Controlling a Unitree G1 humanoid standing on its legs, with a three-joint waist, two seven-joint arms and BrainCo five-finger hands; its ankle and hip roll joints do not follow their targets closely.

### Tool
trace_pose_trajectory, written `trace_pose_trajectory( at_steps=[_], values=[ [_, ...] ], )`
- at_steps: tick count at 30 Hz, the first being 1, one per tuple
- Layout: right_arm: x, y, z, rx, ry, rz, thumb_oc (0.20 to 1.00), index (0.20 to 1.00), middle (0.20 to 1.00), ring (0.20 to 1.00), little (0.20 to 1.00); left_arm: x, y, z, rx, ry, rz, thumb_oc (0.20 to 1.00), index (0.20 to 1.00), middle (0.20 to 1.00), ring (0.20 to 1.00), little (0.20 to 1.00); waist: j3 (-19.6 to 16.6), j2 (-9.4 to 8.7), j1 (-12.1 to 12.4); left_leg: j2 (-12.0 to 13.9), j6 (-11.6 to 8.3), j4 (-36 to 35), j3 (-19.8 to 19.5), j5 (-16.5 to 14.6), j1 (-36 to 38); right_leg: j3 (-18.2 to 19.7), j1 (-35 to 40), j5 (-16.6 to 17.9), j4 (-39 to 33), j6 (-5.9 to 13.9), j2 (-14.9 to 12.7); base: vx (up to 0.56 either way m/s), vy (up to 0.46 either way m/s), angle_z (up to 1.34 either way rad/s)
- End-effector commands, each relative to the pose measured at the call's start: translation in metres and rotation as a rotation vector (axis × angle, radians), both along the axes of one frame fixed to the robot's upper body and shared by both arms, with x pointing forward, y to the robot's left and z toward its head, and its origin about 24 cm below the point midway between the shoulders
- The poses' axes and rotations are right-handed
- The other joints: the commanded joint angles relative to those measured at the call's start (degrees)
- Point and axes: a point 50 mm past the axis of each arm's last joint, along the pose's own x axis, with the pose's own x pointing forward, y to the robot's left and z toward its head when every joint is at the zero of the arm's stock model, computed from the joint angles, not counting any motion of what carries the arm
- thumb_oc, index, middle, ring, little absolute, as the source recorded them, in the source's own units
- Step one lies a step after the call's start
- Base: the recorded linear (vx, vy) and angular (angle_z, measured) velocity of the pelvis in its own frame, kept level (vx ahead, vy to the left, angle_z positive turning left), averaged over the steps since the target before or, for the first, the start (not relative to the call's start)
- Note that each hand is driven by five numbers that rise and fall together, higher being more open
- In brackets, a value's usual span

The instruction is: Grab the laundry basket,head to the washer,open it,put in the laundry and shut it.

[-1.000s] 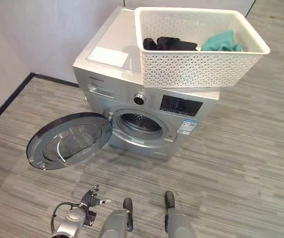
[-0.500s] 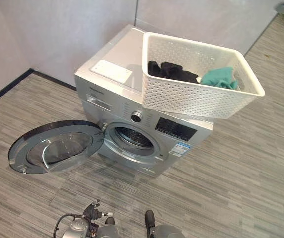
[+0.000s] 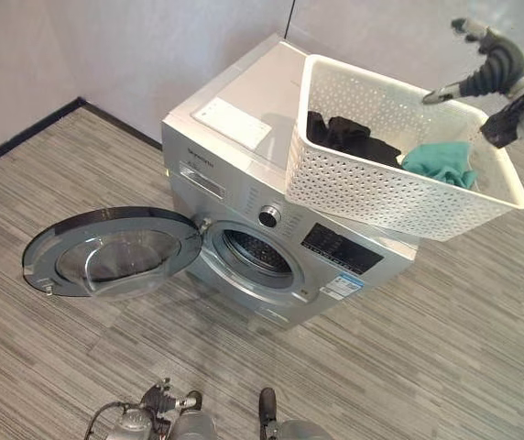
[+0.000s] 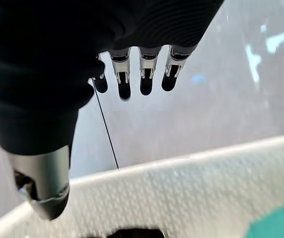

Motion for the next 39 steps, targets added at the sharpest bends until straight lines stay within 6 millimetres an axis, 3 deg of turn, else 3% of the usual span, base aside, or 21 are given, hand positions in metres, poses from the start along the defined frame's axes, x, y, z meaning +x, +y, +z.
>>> trace_pose_trajectory(
  at_steps=[1,7,15,24,33,39],
  values=[
    [-0.021,-0.012,0.036,-0.045,-0.026,0.012,1.000,1.000,1.000,1.000,1.000,-0.020,0.015,-0.002,0.018,0.066,0.067,1.000,1.000,1.000,1.000,1.000,-0.26,-1.02,1.09,5.73,-1.84,-5.20,1.95,-0.80,8.05,0.43,-8.13,-1.98,6.63,2.26,-0.47,0.03,-0.049,0.00],
    [-0.034,-0.013,0.029,-0.133,0.091,0.075,1.000,1.000,1.000,1.000,1.000,-0.047,0.031,-0.004,0.041,0.147,0.148,1.000,1.000,1.000,1.000,1.000,-0.16,-3.23,1.29,6.97,-2.78,-6.36,2.61,-0.23,8.44,-0.05,-7.85,-2.37,6.13,2.20,0.23,0.02,-0.051,0.01],
    [-0.043,-0.014,0.015,-0.206,0.222,0.106,1.000,1.000,1.000,1.000,1.000,-0.033,0.030,0.000,0.005,0.078,0.148,1.000,1.000,1.000,1.000,1.000,0.44,-6.23,1.42,8.19,-3.59,-6.99,3.40,0.16,8.17,-0.83,-7.48,-2.30,5.14,2.07,0.80,-0.01,-0.023,-0.03],
    [-0.031,-0.019,0.007,-0.210,0.246,0.047,1.000,1.000,1.000,1.000,1.000,-0.014,0.026,0.004,-0.014,-0.010,0.178,1.000,1.000,1.000,1.000,1.000,2.48,-5.39,3.32,8.17,-3.62,-6.71,2.15,0.66,6.39,-1.71,-7.82,-2.10,4.62,1.81,0.49,0.00,-0.005,0.01],
    [-0.022,-0.026,0.001,-0.219,0.253,-0.020,1.000,1.000,1.000,1.000,1.000,-0.031,0.035,0.002,0.006,0.031,0.257,1.000,1.000,1.000,1.000,1.000,3.95,-3.68,5.24,8.39,-4.04,-6.94,0.38,1.91,4.05,-3.36,-8.61,-2.48,4.38,1.43,0.15,0.00,-0.028,0.12],
    [-0.006,-0.001,-0.008,-0.204,0.251,0.040,1.000,1.000,1.000,1.000,1.000,-0.033,0.034,0.000,0.007,0.046,0.284,1.000,1.000,1.000,1.000,1.000,4.79,-2.98,6.76,8.83,-4.41,-7.19,-0.66,3.08,2.02,-4.87,-9.17,-2.60,3.89,1.10,0.42,0.00,-0.043,0.15]
  ],
)
